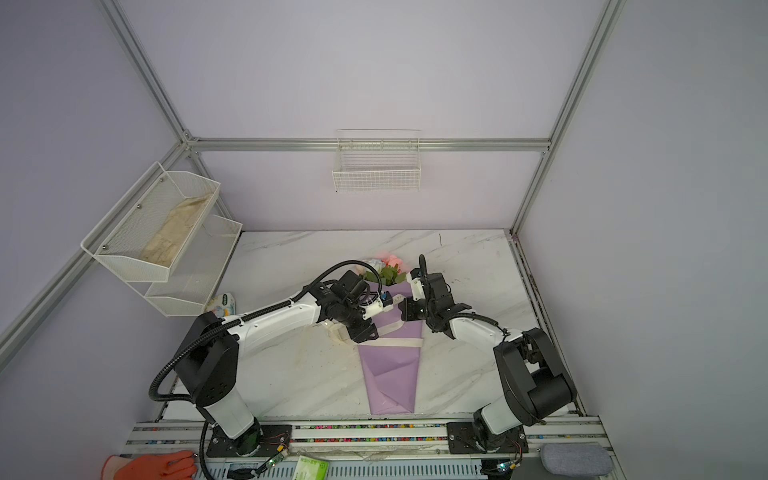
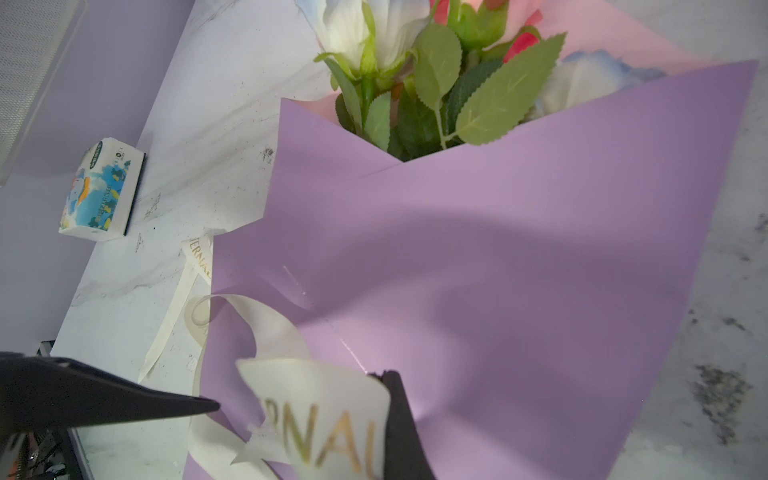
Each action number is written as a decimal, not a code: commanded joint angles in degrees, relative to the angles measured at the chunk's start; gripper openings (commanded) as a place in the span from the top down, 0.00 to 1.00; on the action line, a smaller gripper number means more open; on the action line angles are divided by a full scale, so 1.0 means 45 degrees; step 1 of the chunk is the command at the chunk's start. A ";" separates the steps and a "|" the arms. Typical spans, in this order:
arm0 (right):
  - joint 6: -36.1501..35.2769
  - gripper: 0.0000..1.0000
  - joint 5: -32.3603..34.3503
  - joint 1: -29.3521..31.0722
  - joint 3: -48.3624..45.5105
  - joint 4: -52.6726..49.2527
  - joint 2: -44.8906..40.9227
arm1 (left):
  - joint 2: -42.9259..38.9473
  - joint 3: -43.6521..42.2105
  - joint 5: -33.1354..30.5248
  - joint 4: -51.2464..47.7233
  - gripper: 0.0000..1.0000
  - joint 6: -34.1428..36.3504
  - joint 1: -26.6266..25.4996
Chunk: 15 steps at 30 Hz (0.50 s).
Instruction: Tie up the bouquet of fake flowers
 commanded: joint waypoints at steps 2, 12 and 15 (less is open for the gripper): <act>-0.0057 1.00 -0.0345 -0.0036 0.0103 -0.0085 -0.0400 | 0.0184 -0.0633 -0.0719 -0.0116 0.42 0.0382 -0.0196; 0.0006 1.00 -0.0511 -0.0035 -0.0065 -0.0171 -0.0417 | 0.0694 -0.0642 -0.1276 -0.0052 0.45 0.0480 -0.0372; 0.0006 1.00 -0.0525 -0.0036 -0.0183 -0.0202 -0.0535 | 0.0860 -0.0640 -0.1467 -0.0073 0.47 0.0509 -0.0470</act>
